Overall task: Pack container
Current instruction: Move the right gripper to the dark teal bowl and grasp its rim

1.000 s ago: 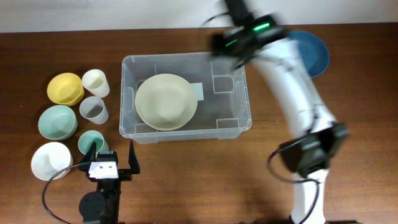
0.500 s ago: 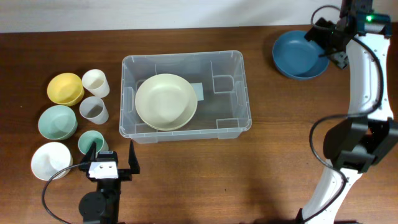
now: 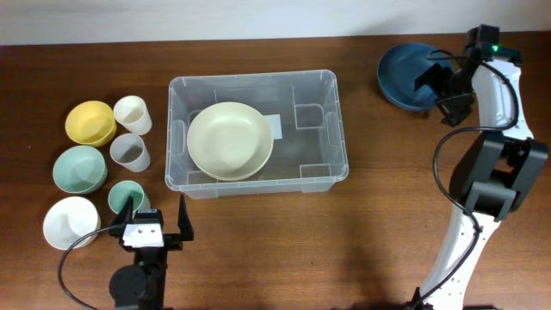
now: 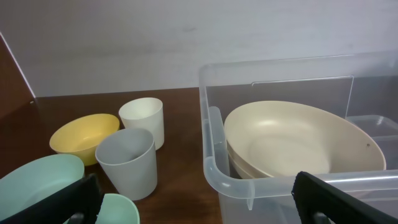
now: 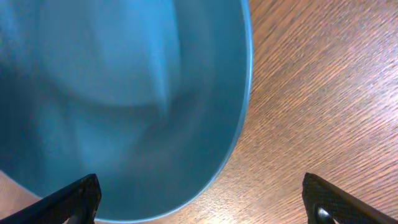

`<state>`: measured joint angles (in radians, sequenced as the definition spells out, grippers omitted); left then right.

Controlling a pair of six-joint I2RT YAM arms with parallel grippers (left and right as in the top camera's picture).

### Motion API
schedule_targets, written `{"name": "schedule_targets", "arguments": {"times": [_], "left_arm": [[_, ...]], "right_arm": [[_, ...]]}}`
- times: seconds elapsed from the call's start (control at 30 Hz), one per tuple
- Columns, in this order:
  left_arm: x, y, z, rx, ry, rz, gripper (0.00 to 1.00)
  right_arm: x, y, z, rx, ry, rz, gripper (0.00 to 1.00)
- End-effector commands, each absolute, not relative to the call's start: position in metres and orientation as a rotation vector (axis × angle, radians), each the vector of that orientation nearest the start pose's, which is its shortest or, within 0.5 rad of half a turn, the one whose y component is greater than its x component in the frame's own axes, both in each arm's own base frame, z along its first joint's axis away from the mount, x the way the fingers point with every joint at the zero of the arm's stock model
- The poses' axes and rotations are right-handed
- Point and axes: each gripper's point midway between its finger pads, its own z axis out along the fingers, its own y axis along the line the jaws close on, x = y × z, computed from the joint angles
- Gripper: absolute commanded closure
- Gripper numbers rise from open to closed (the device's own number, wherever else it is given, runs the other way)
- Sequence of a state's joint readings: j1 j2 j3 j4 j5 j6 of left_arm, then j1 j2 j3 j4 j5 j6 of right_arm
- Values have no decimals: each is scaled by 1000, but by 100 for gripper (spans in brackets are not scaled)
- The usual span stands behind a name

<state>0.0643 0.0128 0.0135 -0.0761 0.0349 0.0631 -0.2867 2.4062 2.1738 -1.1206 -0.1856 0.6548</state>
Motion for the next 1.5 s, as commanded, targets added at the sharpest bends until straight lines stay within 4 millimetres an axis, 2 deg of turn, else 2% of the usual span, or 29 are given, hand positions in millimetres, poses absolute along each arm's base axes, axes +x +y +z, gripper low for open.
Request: {"name": "schedule_targets", "arguments": {"times": [0.0,0.23,0.53,0.63,0.9,1.07,1.3,1.47], "left_arm": [[246,9,157,25,1646,59,1],[246,9,157,25,1646,59,0],[246,9,157,25,1646,59,0],[246,9,157,25,1647,59,1],[246,9,157,25,1647,59,0],[246,9,157,25,1647,59,1],[246,9,157,25,1646,59,1],[246,9,157,25,1646,59,1]], "right_arm": [[507,-119,50,1420,2597,300,0],[504,-119,28,1490,2608,286,2],[501,-124,23,1542,2586,237,8],[499,-124,23,1579,2577,228,14],[488,-130,19,1601,2595,154,39],[480,-133,13,1614,2614,115,46],[476,-136,7,1630,2613,112,47],[470,-136,1,1646,2627,104,56]]}}
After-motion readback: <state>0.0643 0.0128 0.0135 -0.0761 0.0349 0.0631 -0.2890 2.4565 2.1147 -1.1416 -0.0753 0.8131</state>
